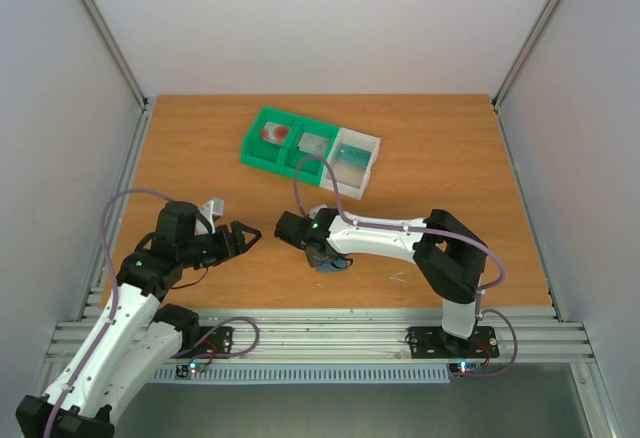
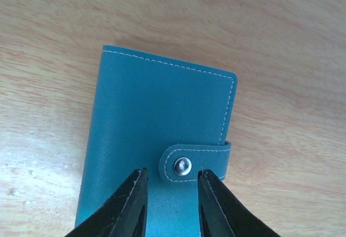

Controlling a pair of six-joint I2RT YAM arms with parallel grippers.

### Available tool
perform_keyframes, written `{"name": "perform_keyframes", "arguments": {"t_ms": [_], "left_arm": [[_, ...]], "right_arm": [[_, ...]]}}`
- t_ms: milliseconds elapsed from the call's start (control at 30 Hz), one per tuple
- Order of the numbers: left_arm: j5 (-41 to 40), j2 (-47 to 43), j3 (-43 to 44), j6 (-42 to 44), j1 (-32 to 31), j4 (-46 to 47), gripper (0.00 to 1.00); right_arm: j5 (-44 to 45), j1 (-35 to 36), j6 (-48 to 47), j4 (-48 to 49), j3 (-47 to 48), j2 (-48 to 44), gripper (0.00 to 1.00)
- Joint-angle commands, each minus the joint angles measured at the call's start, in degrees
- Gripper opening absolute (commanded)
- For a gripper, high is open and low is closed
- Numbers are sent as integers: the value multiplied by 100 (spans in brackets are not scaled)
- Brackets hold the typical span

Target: Take the credit cards out of the card holder

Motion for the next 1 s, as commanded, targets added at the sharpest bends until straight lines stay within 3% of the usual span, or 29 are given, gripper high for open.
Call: {"name": "perform_keyframes", "arguments": {"t_ms": [0, 233, 500, 800, 967], "left_arm": [[41, -48, -39, -48, -24, 262, 76], [38, -33, -114, 23, -19, 239, 76], [103, -31, -85, 50, -23, 255, 76], [182, -17, -5, 122, -17, 168, 75], [157, -14, -62, 89, -19, 185, 75]], "right_arm": [[100, 60, 66, 23, 177, 297, 29], [438, 47, 201, -234, 207, 698, 28], [618, 21, 289, -387, 187, 687, 2], [466, 28, 75, 17, 27, 154, 1], [-376, 30, -239, 587, -181, -319, 1]]}}
